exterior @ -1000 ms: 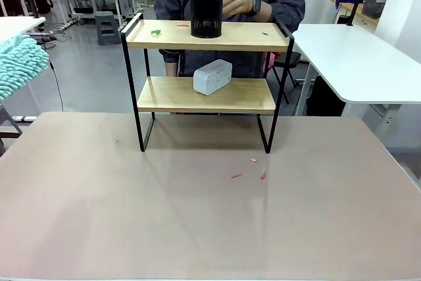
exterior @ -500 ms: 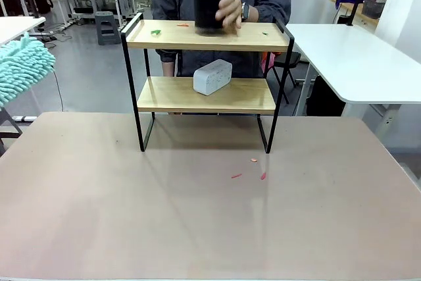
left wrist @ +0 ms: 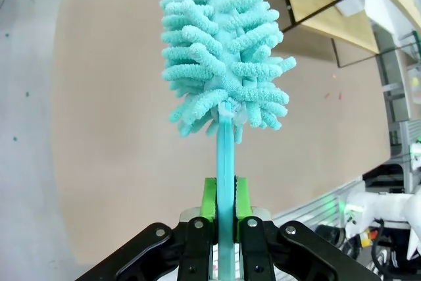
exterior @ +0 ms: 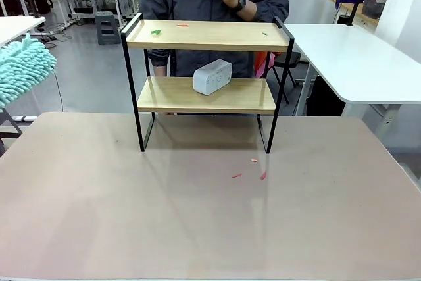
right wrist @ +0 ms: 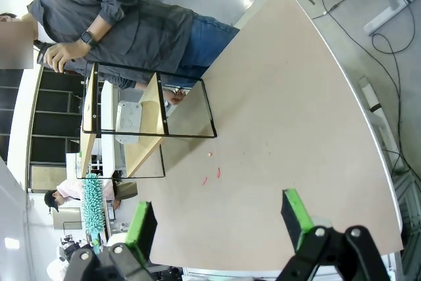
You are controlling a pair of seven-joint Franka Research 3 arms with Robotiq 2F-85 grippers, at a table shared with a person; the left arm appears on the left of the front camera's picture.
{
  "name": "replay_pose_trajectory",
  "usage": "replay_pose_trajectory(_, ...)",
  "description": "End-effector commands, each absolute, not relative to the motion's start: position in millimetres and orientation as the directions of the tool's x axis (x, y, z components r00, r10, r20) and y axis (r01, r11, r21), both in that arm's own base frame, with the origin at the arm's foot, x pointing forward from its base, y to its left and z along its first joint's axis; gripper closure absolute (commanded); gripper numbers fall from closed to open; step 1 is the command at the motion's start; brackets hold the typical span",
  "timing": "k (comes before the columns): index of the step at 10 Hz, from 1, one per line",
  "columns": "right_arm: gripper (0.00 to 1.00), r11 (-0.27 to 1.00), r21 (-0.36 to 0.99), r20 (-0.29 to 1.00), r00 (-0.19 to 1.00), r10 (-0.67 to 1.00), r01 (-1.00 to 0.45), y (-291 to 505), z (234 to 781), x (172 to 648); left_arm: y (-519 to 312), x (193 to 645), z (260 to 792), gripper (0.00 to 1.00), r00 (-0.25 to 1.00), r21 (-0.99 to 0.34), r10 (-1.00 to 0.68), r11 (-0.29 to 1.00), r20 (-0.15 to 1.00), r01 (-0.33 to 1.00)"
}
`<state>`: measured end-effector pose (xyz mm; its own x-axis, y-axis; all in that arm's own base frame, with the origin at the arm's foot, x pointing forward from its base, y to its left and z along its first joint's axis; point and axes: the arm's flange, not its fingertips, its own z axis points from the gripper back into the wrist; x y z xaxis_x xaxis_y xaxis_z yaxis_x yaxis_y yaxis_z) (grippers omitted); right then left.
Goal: Clean the shelf.
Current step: Clean the remaining tier of the Shelf with the Duster once objects are removed.
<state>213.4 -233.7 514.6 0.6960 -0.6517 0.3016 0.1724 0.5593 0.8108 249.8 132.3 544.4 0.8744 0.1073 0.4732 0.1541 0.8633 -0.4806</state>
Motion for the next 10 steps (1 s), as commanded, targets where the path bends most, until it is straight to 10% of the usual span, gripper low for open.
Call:
replay_pose_trajectory(1, 0.00, 0.560, 0.816, 0.323, 0.691, -0.646, 0.143, -232.5, 514.6, 213.6, 115.0, 258.8, 581.5, 0.88, 0.845, -0.497, 0.122, 0.848, 0.521, 0.184)
replay_pose_trajectory(5, 0.00, 0.560, 0.816, 0.323, 0.691, -0.646, 0.143, -232.5, 514.6, 213.6, 2.4, 294.2, 695.7, 0.88, 0.787, -0.407, 0.109, 0.893, 0.607, 0.191)
replay_pose_trajectory(8, 0.00, 0.560, 0.816, 0.323, 0.691, -0.646, 0.143, -232.5, 514.6, 213.6, -83.6, 338.6, 696.0, 0.88, 0.828, -0.444, 0.206, 0.894, 0.522, 0.058)
replay_pose_trajectory(10, 0.00, 0.560, 0.816, 0.323, 0.691, -0.646, 0.143, -232.5, 514.6, 213.6, -55.7, 303.3, 703.5, 0.88, 0.801, -0.397, 0.083, 0.895, 0.593, 0.202)
